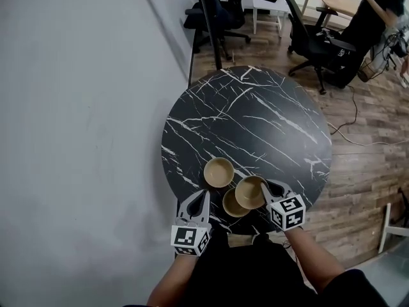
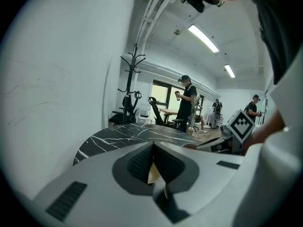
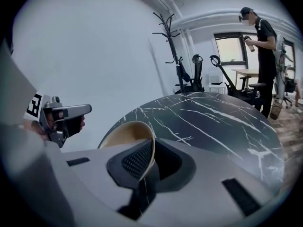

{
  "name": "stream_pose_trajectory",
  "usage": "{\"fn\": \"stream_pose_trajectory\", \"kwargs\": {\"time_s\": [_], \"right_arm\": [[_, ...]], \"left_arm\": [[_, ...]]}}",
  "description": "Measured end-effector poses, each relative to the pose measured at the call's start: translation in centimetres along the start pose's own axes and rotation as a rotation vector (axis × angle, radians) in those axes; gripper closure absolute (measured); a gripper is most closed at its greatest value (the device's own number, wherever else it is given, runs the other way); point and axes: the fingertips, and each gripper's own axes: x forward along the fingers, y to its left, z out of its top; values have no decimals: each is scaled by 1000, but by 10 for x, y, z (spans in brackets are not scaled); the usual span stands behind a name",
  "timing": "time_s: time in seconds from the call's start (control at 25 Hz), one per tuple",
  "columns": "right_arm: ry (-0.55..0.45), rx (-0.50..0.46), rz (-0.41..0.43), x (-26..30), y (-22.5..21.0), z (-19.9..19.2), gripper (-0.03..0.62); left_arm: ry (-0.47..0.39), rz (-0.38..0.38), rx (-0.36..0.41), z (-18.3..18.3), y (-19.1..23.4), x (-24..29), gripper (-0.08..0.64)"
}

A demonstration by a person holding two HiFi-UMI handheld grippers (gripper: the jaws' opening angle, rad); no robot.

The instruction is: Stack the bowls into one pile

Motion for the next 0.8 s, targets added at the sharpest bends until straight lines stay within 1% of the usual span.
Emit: {"fn": "stream_pose_trajectory", "kwargs": {"time_s": [0.28, 0.44, 0.6, 0.8], "right_arm": [[56, -25, 67, 17, 31, -18, 565], [105, -63, 97, 29, 44, -29, 565], [143, -86, 110, 35, 50, -40, 565], [180, -86, 114, 41, 47, -50, 565]], "left_arm": [[-2, 13, -17, -7, 12, -9, 548], [4, 29, -24, -10, 20, -14, 548], [8, 39, -30, -13, 25, -17, 548], [6, 50, -34, -13, 29, -19, 548]]}}
